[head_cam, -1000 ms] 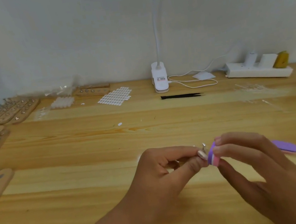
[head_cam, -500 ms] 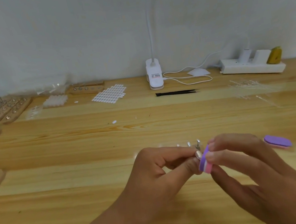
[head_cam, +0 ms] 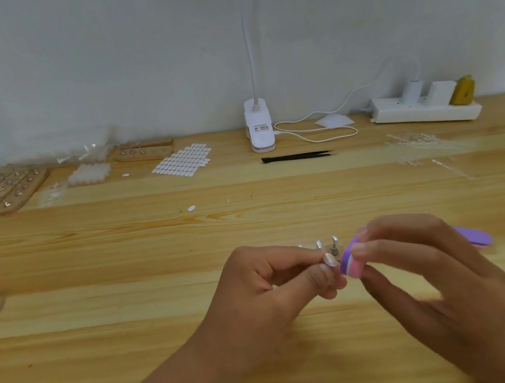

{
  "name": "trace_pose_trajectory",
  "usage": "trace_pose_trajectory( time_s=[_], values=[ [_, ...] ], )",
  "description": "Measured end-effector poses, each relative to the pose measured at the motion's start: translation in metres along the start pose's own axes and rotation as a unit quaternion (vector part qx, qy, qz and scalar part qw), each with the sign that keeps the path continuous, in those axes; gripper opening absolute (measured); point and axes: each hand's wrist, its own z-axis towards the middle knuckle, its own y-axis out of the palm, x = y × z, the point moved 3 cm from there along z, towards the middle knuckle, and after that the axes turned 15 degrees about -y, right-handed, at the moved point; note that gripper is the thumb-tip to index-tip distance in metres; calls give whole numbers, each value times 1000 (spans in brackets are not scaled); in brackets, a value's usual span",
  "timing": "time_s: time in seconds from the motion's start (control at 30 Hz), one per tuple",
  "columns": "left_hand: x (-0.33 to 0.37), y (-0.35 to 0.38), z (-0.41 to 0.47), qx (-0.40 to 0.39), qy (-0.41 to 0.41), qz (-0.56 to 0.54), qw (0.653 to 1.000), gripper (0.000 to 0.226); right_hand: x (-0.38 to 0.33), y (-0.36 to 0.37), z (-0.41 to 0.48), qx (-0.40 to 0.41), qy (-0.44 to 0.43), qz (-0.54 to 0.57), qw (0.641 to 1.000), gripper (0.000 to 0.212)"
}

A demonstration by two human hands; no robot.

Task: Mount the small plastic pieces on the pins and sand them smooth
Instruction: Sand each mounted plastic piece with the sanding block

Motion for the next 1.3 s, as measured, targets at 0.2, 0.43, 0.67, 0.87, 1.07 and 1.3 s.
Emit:
trace_pose_trajectory(
  time_s=[0.2, 0.43, 0.67, 0.87, 1.07, 1.3],
  values=[
    [-4, 0, 1, 6, -20, -23, 1000, 13, 5, 1, -4, -25, 2, 3, 1000, 25],
    [-11, 4, 3, 31, -56, 5, 998, 13, 1, 14, -5, -47, 33, 30, 998, 18],
    [-8, -3, -1, 121, -27, 80, 989, 15, 34, -11, -5, 111, 298, 117, 941, 25],
    [-9, 31, -1, 105, 75, 475, 871, 38, 42, -5, -14, 99, 381, 143, 908, 25],
    [-15, 31, 4, 64, 75, 480, 872, 24, 29, 0, -8, 37, 349, 143, 925, 17],
    [-10, 15, 2, 18, -29, 116, 993, 27, 9, -9, -2, -45, 220, 199, 954, 22]
  ],
)
